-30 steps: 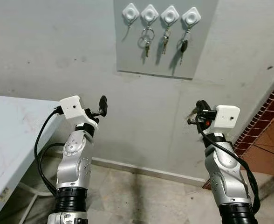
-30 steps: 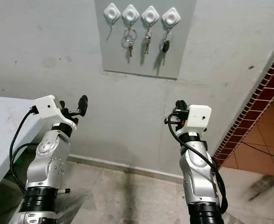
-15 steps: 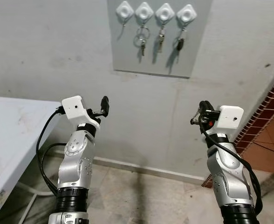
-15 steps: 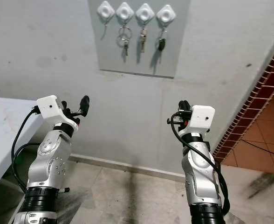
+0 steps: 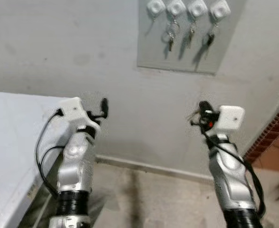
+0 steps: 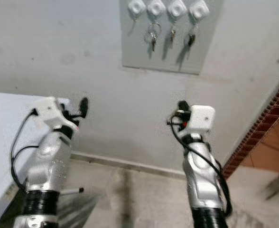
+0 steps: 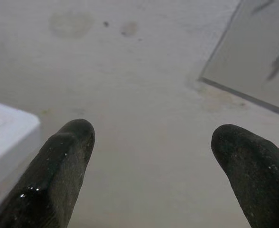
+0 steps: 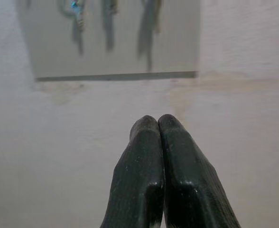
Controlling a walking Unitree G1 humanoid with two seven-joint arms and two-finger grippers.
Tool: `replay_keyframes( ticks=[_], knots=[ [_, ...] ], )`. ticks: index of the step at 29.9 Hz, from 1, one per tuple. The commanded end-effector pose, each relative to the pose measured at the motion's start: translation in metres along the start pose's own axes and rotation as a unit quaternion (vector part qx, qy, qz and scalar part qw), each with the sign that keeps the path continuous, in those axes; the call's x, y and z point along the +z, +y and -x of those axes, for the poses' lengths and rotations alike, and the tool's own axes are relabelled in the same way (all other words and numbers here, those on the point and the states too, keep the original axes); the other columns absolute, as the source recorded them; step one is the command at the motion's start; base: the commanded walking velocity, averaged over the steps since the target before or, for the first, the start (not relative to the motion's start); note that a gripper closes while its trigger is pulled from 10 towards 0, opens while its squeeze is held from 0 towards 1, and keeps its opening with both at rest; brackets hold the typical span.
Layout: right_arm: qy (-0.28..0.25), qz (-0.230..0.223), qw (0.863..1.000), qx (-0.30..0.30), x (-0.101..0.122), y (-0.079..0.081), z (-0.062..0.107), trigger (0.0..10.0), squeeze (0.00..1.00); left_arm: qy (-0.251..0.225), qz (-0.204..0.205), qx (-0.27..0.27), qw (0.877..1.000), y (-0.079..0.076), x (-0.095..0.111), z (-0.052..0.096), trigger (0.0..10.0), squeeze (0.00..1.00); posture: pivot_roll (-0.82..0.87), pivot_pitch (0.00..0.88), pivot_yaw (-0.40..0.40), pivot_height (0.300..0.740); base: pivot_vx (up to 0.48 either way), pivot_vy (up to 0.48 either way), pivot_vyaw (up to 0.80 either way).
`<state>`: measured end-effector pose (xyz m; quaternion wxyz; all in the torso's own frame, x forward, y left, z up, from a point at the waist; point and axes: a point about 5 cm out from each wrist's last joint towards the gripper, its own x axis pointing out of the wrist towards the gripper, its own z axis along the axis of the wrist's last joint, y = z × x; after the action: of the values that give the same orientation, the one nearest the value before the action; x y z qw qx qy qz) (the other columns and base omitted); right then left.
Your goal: Hang keys on a hook
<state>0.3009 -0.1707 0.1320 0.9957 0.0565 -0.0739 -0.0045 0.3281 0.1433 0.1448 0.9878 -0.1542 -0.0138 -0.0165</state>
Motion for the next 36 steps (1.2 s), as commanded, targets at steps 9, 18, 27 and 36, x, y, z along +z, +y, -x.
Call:
replay_keyframes(
  ticks=[9, 18, 27, 36],
  knots=[
    [-0.019, -0.01, 1.0, 0.014, 0.01, 0.01, -0.004, 10.0, 0.0, -0.002, -0.011, 0.012, 1.0, 0.006, 0.006, -0.002, 10.0, 0.0, -0.01, 0.0, -0.001, 0.74, 0.0, 0.0, 0.0],
    [-0.067, -0.028, 0.996, 0.05, 0.024, 0.02, -0.003, 10.0, 0.0, -0.011, -0.01, 0.0, 1.0, 0.002, 0.011, -0.002, 10.0, 0.0, -0.01, 0.0, 0.0, 0.74, 0.249, 0.0, 0.0],
    [-0.082, -0.036, 0.993, 0.076, 0.028, 0.026, -0.002, 10.0, 0.0, -0.01, -0.008, -0.003, 1.0, 0.001, 0.011, -0.004, 10.0, 0.0, -0.02, 0.0, 0.0, 0.74, 0.375, 0.0, 0.0],
    [-0.083, -0.035, 0.993, 0.08, 0.028, 0.026, -0.002, 10.0, 0.0, -0.011, -0.005, -0.003, 1.0, 0.0, 0.011, -0.004, 10.0, 0.0, -0.02, 0.0, -0.002, 0.74, 0.374, 0.0, 0.0]
  ],
)
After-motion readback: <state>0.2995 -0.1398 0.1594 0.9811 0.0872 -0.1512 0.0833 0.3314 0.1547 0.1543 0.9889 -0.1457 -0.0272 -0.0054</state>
